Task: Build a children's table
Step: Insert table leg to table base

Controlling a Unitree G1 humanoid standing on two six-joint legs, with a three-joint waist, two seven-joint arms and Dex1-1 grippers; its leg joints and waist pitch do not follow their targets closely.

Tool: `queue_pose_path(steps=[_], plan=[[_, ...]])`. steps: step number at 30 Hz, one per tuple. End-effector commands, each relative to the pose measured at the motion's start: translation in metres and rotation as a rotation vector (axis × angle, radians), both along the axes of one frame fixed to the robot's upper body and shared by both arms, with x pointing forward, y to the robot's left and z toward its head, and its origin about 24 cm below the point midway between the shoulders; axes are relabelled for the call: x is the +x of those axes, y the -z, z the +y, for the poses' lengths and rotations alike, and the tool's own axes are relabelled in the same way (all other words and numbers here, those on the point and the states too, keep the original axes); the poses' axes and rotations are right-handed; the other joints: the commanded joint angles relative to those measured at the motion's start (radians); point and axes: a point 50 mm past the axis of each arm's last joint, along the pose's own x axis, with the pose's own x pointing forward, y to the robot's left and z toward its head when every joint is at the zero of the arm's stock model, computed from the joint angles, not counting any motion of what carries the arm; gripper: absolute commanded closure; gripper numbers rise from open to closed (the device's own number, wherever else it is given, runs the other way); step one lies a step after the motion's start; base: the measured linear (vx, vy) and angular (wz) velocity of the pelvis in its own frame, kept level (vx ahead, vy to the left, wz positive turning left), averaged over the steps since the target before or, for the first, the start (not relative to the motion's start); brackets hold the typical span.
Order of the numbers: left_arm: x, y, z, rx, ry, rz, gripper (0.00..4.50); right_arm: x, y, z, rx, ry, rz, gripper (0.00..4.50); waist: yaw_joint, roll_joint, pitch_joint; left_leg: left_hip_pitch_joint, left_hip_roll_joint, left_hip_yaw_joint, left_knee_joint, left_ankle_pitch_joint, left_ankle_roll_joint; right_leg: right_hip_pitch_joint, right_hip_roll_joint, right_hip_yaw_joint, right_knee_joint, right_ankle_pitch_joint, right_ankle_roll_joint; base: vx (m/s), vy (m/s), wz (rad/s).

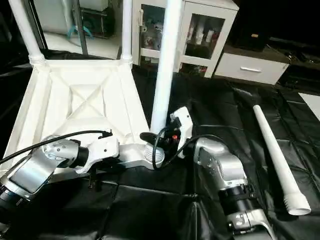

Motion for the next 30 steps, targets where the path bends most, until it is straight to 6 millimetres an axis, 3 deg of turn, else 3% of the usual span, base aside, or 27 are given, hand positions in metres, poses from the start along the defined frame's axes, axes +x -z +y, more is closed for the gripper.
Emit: queue_pose_path(steps=[1,6,10,11,13,20,27,28,30], plan=[[-0.013,0.014,-0.01,-0.003,0.079,0.069,4.5,-0.008,0.023,-0.014,-0.043,0.086,0.08,2.62,-0.011,0.019,-0.043,0.019,0.089,-0.038,-0.107,-0.213,-0.056,0.006,-0.1,0.051,-0.095,-0.256,-0.184,0.0,0.0,0.0],[-0.012,0.014,-0.009,-0.009,0.069,0.068,4.5,-0.021,0.034,-0.02,0.021,0.159,0.084,2.62,-0.007,0.019,-0.049,0.027,0.088,-0.031,-0.109,-0.176,-0.042,0.008,-0.097,0.05,-0.097,-0.186,-0.188,0.0,0.0,0.0],[-0.012,0.014,-0.009,-0.01,0.066,0.065,4.5,-0.027,0.037,-0.022,0.051,0.192,0.086,2.62,-0.004,0.018,-0.052,0.023,0.088,-0.028,-0.108,-0.135,-0.025,0.013,-0.095,0.047,-0.091,-0.12,-0.195,0.0,0.0,0.0],[-0.011,0.014,-0.008,-0.009,0.062,0.062,4.5,-0.032,0.041,-0.022,0.064,0.212,0.082,2.62,-0.005,0.023,-0.052,0.022,0.089,-0.027,-0.11,-0.141,-0.027,0.014,-0.095,0.046,-0.092,-0.131,-0.198,0.0,0.0,0.0],[-0.01,0.014,-0.008,-0.009,0.061,0.06,4.5,-0.034,0.042,-0.022,0.067,0.216,0.078,2.62,-0.003,0.024,-0.05,0.026,0.09,-0.025,-0.11,-0.16,-0.031,0.008,-0.095,0.047,-0.095,-0.146,-0.196,0.0,0.0,0.0],[-0.01,0.013,-0.007,-0.01,0.056,0.055,4.5,-0.045,0.047,-0.013,0.025,0.175,0.026,2.62,-0.003,0.025,-0.05,0.023,0.091,-0.027,-0.115,-0.184,-0.044,0.01,-0.096,0.047,-0.098,-0.169,-0.182,0.0,0.0,0.0],[-0.01,0.013,-0.006,-0.01,0.048,0.051,4.5,-0.055,0.052,-0.01,-0.042,0.108,-0.008,2.62,-0.005,0.022,-0.048,0.021,0.092,-0.029,-0.119,-0.202,-0.04,0.011,-0.096,0.049,-0.103,-0.21,-0.167,0.0,0.0,0.0],[-0.01,0.013,-0.006,-0.01,0.048,0.051,4.5,-0.055,0.052,-0.01,-0.042,0.108,-0.008,2.62,-0.005,0.015,-0.048,0.02,0.092,-0.028,-0.119,-0.202,-0.039,0.011,-0.096,0.049,-0.104,-0.212,-0.165,0.0,0.0,0.0],[-0.01,0.012,-0.005,-0.011,0.044,0.05,4.5,-0.057,0.053,-0.01,-0.058,0.092,-0.019,2.62,-0.004,0.018,-0.048,0.02,0.092,-0.028,-0.119,-0.195,-0.036,0.011,-0.095,0.048,-0.103,-0.202,-0.163,0.0,0.0,0.0]])
